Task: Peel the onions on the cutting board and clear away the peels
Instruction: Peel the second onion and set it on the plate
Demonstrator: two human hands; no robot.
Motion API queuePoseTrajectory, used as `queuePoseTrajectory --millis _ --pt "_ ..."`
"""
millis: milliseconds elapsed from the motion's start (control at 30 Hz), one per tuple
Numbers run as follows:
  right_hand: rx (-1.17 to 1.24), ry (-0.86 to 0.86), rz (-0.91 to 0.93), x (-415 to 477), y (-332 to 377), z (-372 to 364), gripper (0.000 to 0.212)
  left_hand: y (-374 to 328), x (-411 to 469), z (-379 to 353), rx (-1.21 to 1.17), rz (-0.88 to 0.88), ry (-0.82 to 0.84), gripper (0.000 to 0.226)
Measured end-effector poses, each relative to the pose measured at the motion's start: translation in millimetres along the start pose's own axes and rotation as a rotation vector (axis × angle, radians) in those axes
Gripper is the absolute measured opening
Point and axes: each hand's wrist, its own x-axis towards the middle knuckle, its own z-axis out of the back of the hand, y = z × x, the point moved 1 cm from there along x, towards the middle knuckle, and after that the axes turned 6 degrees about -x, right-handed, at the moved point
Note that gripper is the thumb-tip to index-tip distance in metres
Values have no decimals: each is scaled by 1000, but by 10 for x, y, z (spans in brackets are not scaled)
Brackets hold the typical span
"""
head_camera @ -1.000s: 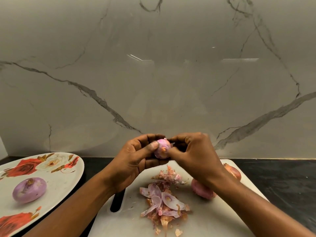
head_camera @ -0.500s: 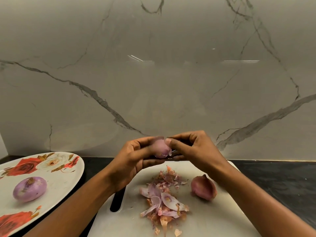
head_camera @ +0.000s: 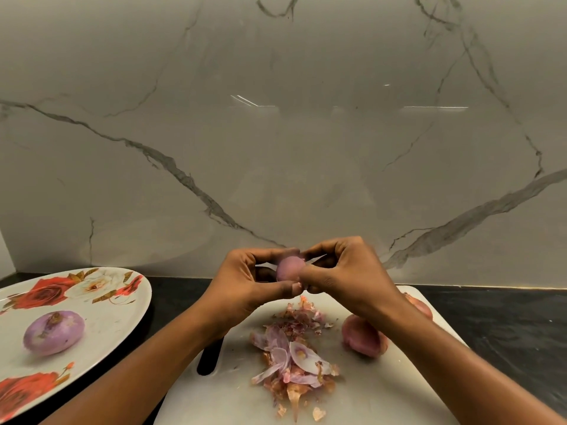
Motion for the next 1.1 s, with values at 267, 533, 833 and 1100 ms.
queuePoseTrajectory --millis 267,533,833,1100 --pt "118 -41 16 34 28 94 12 -59 40 28 -106 -31 26 58" --pt "377 75 -157 59 54 150 12 -249 285 119 -13 25 146 47" --pt "394 126 -147 45 61 151 25 -105 267 130 -89 -29 119 54" --pt "210 23 -80 10 85 48 22 -36 229 104 -3 -106 58 57"
